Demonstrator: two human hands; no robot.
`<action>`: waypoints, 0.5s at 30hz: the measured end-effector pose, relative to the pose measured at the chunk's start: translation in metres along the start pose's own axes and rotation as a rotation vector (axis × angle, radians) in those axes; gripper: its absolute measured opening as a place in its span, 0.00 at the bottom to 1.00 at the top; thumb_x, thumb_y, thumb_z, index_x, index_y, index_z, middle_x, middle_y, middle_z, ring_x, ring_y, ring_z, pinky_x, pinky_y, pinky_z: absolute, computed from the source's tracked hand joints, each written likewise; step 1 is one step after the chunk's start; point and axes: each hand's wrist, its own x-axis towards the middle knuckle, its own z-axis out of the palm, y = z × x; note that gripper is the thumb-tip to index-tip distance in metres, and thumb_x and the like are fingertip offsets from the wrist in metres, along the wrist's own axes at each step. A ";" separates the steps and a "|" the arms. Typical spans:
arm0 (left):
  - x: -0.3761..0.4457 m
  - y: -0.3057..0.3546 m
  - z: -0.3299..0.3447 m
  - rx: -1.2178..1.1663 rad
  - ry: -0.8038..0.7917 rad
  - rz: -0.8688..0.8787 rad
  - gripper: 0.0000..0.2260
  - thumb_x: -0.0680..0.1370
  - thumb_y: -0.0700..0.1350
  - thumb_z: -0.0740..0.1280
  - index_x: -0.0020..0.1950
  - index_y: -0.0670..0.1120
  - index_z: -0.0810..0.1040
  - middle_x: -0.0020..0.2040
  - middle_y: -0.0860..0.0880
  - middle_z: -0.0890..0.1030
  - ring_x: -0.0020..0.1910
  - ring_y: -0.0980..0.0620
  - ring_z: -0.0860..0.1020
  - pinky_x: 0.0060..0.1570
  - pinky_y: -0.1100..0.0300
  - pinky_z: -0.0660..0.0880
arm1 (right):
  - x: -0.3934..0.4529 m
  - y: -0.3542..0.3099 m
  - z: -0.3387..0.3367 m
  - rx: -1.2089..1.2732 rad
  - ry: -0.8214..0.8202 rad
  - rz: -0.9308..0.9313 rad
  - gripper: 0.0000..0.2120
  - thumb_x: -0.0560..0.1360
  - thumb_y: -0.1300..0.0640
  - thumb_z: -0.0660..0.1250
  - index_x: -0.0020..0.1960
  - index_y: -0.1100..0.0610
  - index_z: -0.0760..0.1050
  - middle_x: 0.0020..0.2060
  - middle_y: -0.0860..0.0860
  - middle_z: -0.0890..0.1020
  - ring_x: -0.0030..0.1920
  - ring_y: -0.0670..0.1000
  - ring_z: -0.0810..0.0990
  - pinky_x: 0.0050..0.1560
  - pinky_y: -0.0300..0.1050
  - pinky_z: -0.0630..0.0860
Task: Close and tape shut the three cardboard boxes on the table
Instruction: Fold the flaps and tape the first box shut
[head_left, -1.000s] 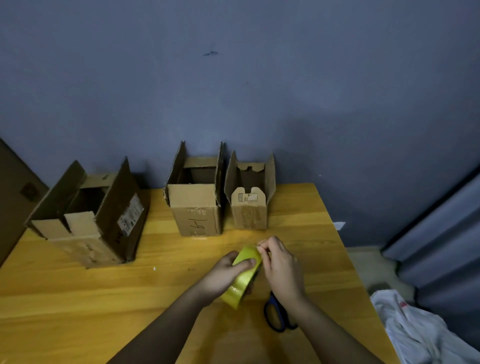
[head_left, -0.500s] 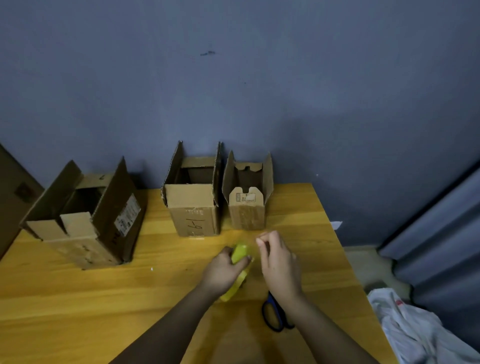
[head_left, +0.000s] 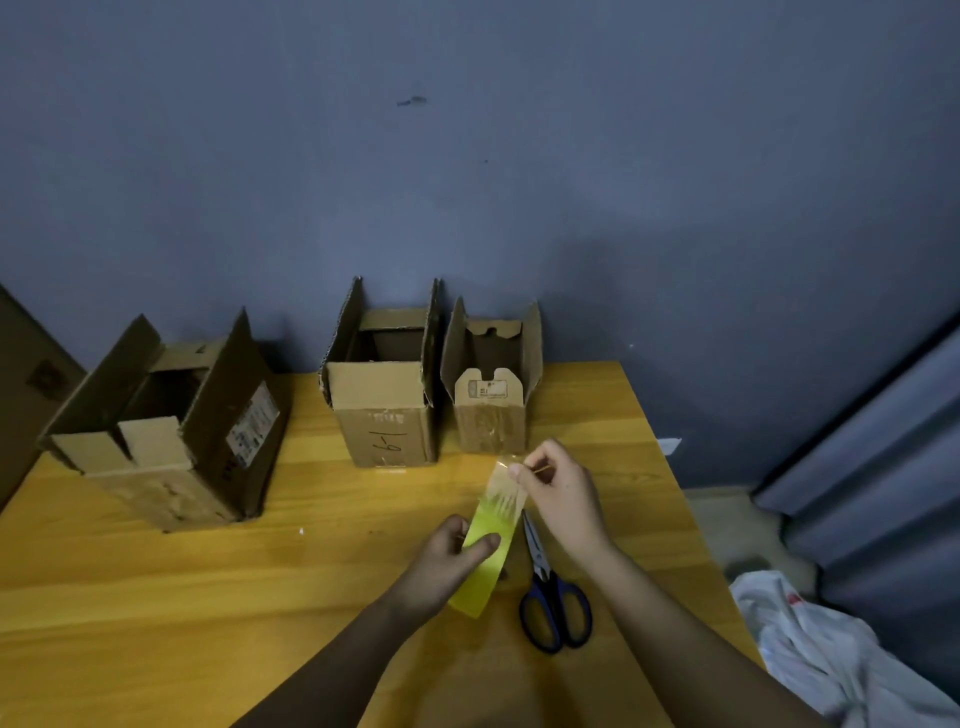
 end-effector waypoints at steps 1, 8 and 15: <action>-0.001 -0.002 0.002 0.009 0.021 0.015 0.10 0.78 0.51 0.67 0.50 0.45 0.73 0.48 0.43 0.80 0.46 0.45 0.82 0.41 0.54 0.78 | -0.001 -0.001 0.000 -0.005 0.009 -0.007 0.09 0.74 0.49 0.69 0.40 0.49 0.71 0.35 0.46 0.80 0.37 0.47 0.80 0.39 0.53 0.79; -0.002 0.004 0.007 0.109 0.119 -0.022 0.27 0.79 0.59 0.60 0.69 0.42 0.66 0.56 0.50 0.78 0.57 0.48 0.76 0.52 0.62 0.75 | -0.020 -0.012 0.008 -0.210 0.132 -0.238 0.09 0.75 0.48 0.69 0.41 0.51 0.73 0.36 0.43 0.79 0.37 0.42 0.77 0.35 0.42 0.74; -0.001 -0.009 -0.003 -0.191 -0.011 -0.161 0.37 0.70 0.67 0.64 0.71 0.44 0.68 0.61 0.46 0.78 0.58 0.47 0.77 0.64 0.49 0.72 | -0.022 -0.025 0.006 -0.276 0.146 -0.362 0.09 0.74 0.48 0.70 0.41 0.52 0.75 0.37 0.43 0.80 0.37 0.43 0.77 0.32 0.36 0.72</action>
